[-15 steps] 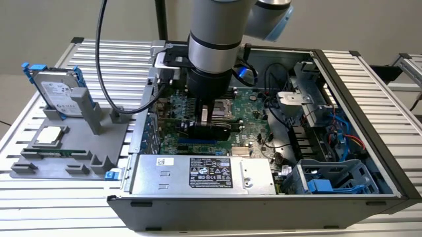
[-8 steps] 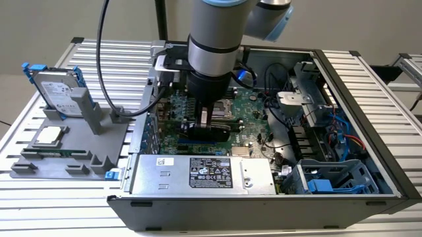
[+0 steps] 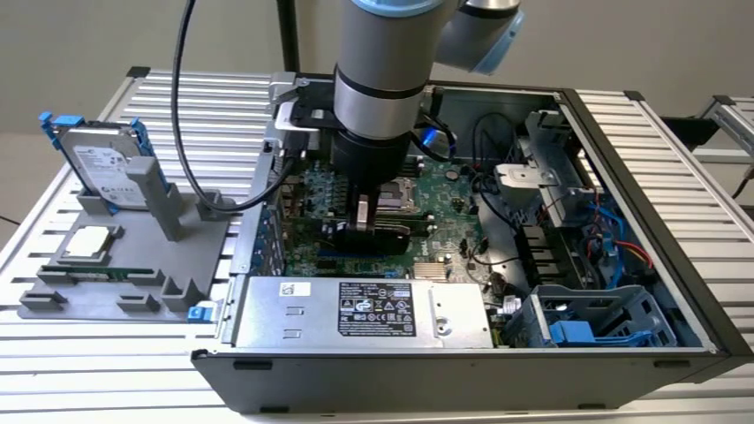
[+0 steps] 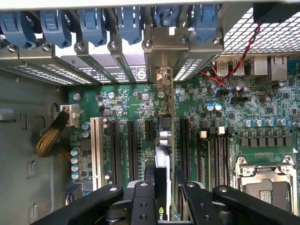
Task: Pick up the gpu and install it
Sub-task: 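Insert the gpu into the slot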
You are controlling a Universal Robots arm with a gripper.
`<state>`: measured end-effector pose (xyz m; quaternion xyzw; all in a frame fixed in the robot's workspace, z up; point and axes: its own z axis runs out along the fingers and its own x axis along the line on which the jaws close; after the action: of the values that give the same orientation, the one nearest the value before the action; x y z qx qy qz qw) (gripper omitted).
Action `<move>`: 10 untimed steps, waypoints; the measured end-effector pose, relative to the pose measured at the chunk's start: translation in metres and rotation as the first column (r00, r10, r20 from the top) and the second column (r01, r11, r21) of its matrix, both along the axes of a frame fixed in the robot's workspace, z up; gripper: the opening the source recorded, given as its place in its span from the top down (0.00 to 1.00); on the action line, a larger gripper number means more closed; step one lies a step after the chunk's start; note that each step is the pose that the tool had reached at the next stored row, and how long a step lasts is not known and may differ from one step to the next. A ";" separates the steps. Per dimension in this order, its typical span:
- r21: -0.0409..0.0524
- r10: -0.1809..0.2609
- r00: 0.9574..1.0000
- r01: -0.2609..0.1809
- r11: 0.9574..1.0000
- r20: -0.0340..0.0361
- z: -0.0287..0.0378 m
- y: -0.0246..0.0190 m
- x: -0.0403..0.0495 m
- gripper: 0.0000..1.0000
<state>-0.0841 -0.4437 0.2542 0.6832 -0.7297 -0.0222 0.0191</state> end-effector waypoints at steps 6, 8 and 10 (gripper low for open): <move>0.000 0.000 1.000 0.000 1.000 0.000 -0.0001 0.0000 -0.0001 1.00; 0.000 0.000 1.000 0.000 1.000 0.000 -0.0001 0.0002 0.0000 1.00; 0.001 0.000 1.000 0.000 1.000 0.000 0.0001 0.0004 -0.0001 1.00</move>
<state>-0.0842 -0.4433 0.2543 0.6831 -0.7297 -0.0223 0.0189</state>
